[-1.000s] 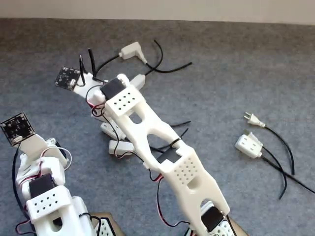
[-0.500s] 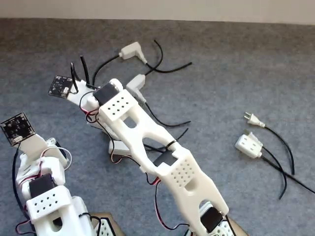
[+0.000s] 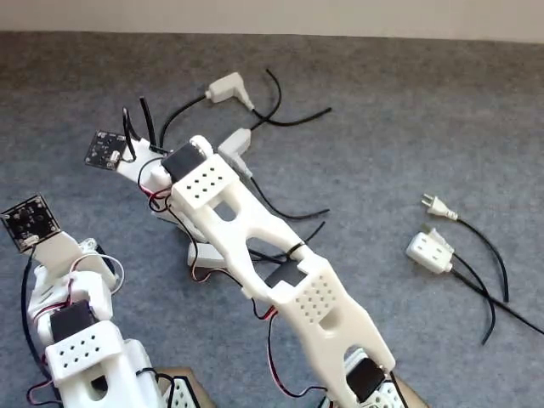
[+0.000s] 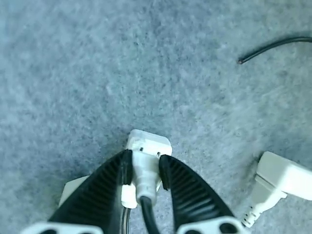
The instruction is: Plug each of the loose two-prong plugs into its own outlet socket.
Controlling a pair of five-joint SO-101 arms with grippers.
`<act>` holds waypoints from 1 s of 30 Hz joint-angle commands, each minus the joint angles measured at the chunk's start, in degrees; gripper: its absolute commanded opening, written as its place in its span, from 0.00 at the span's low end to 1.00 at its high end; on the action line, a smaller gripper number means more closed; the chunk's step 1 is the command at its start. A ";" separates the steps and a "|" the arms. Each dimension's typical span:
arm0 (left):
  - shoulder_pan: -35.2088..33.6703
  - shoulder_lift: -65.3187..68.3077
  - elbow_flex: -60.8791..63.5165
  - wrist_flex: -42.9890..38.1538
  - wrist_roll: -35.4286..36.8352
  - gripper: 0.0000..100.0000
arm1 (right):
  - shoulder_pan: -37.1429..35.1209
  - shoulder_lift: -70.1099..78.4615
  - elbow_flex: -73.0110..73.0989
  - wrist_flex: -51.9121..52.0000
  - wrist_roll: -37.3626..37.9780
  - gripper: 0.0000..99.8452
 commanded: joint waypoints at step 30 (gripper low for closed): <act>0.84 -0.48 -1.19 0.09 0.00 0.01 | 3.03 5.76 -3.21 4.88 5.01 0.01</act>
